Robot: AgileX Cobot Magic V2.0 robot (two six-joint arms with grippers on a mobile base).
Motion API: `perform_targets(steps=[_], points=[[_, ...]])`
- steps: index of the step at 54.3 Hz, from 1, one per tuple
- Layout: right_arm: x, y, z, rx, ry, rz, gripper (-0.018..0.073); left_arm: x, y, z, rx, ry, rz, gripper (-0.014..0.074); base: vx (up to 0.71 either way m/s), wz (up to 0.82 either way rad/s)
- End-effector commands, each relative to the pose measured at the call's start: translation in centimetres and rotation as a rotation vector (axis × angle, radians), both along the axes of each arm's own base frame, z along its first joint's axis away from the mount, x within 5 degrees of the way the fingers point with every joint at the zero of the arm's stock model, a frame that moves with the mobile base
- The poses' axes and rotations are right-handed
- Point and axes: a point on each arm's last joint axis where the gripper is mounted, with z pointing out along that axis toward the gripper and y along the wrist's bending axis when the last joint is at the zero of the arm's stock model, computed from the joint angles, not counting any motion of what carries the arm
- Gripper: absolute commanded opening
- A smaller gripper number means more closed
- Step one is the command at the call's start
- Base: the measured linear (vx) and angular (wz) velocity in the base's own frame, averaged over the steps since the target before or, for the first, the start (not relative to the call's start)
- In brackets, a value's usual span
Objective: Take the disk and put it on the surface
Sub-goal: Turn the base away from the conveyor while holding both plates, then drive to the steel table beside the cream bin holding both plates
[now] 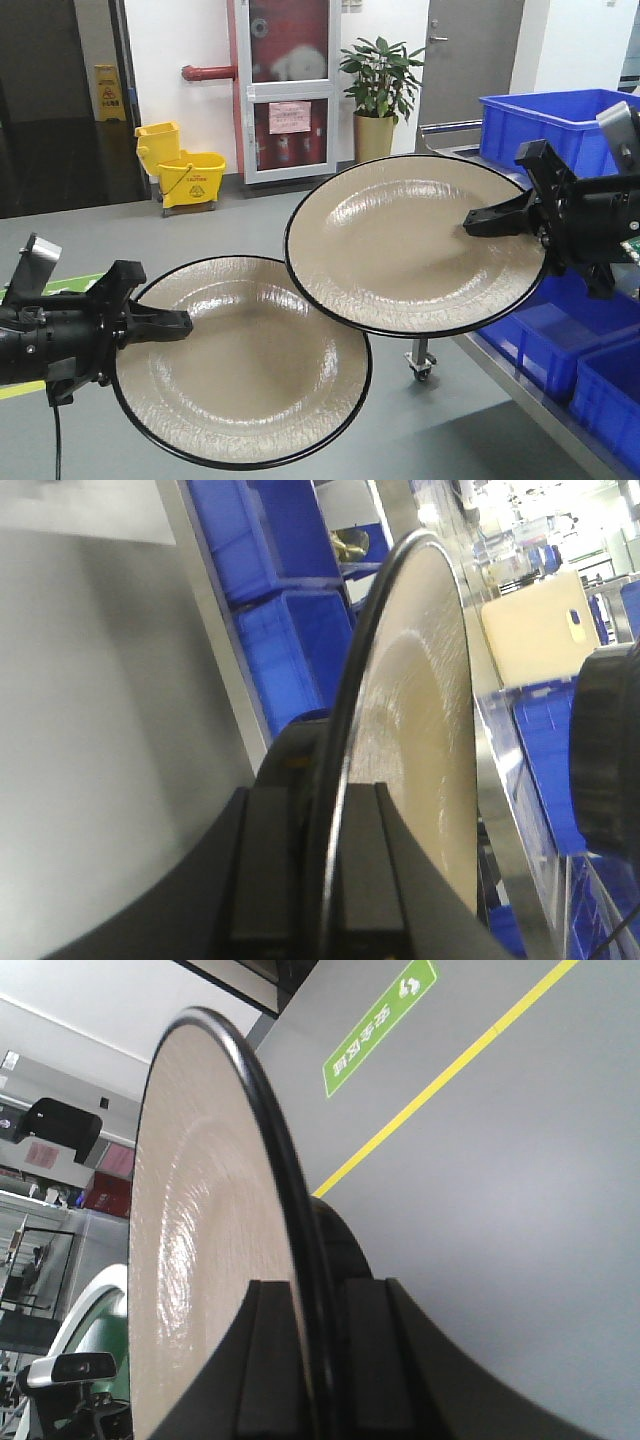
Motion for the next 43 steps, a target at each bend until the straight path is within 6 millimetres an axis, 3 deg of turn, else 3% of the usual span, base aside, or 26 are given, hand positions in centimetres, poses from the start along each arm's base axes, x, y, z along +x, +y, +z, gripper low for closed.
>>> perform_targets(steps=[1, 23, 43], points=[[-1.16, 0.04, 3.67, 0.107, -0.114, -0.04, -0.0005, -0.77, -0.34, 3.02, -0.122, -0.057, 0.011, -0.0001, 0.42, -0.07], [-1.16, 0.04, 3.67, 0.107, -0.114, -0.04, -0.0005, -0.77, -0.34, 3.02, -0.122, -0.057, 0.011, -0.0001, 0.42, -0.18], [-1.16, 0.04, 3.67, 0.107, -0.114, -0.04, -0.0005, -0.77, -0.34, 3.02, -0.122, -0.057, 0.011, -0.0001, 0.4, -0.48]])
